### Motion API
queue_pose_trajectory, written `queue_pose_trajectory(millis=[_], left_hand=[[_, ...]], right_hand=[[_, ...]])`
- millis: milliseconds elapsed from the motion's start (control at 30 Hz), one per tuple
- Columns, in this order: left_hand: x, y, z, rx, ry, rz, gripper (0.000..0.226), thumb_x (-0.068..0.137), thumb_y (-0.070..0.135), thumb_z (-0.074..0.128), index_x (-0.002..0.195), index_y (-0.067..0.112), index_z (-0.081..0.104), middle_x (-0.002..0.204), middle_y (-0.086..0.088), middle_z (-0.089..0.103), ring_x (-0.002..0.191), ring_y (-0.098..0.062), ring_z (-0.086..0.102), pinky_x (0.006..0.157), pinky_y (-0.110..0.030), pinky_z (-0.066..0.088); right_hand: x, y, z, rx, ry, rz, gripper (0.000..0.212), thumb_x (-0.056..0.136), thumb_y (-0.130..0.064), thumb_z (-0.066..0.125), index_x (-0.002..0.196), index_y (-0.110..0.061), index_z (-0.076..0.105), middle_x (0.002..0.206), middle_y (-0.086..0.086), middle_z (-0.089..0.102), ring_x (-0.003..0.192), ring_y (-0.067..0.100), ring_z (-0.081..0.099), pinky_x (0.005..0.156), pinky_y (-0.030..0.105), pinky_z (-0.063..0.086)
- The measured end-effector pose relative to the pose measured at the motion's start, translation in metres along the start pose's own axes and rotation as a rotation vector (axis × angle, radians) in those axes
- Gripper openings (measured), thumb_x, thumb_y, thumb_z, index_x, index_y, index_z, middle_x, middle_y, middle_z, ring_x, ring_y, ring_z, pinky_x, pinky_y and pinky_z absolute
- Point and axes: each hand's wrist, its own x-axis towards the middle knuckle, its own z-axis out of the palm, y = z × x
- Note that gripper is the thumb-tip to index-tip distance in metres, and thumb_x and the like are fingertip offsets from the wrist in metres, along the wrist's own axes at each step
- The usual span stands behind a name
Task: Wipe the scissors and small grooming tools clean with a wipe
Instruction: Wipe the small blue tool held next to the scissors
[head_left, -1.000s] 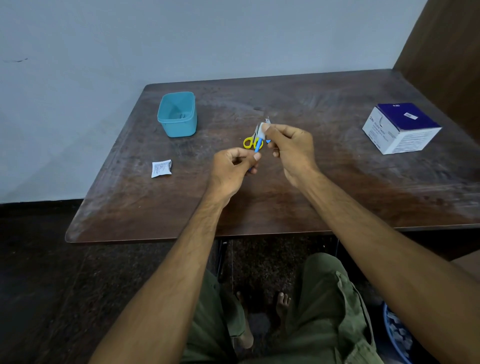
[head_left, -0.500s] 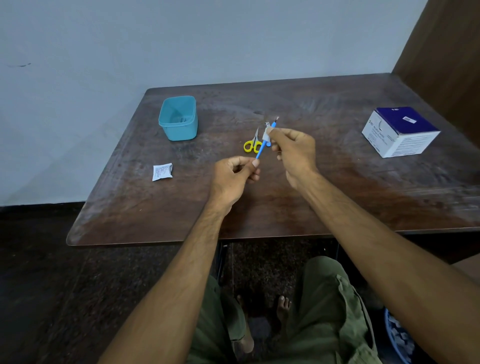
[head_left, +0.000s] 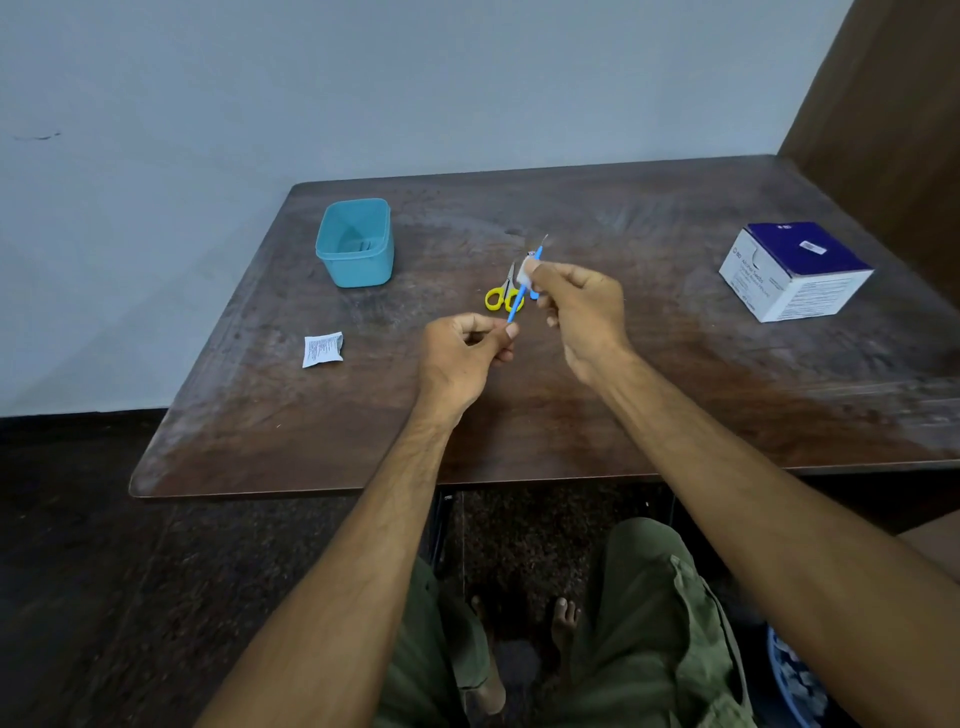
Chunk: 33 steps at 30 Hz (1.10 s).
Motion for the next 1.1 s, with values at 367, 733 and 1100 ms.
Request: queue_pose_trajectory(millis=[367, 733, 1100], left_hand=[[0.001, 0.001, 0.001, 0.056, 0.036, 0.03, 0.006, 0.082, 0.007, 0.073, 0.086, 0.003, 0.072, 0.069, -0.007, 0.068, 0.053, -0.006, 0.061, 0.058, -0.017, 0.053], [0.005, 0.001, 0.001, 0.101, 0.041, 0.035, 0.006, 0.079, 0.012, 0.077, 0.081, 0.008, 0.073, 0.069, -0.004, 0.071, 0.057, -0.008, 0.063, 0.061, -0.023, 0.055], [-0.003, 0.005, -0.001, -0.243, -0.11, -0.104, 0.009, 0.091, 0.01, 0.063, 0.088, 0.004, 0.07, 0.067, -0.002, 0.07, 0.06, -0.01, 0.066, 0.061, -0.021, 0.056]], right_hand=[[-0.01, 0.01, 0.0, -0.058, -0.045, -0.026, 0.022, 0.082, -0.02, 0.075, 0.06, -0.023, 0.073, 0.053, -0.012, 0.063, 0.049, -0.003, 0.047, 0.046, 0.011, 0.037], [-0.017, 0.014, 0.001, -0.05, -0.1, 0.0, 0.015, 0.084, -0.016, 0.073, 0.07, -0.013, 0.074, 0.054, -0.006, 0.065, 0.048, -0.001, 0.048, 0.046, 0.009, 0.038], [0.002, 0.002, -0.001, 0.093, 0.016, 0.009, 0.022, 0.085, -0.022, 0.072, 0.063, -0.02, 0.073, 0.055, -0.011, 0.062, 0.051, 0.001, 0.045, 0.046, 0.017, 0.032]])
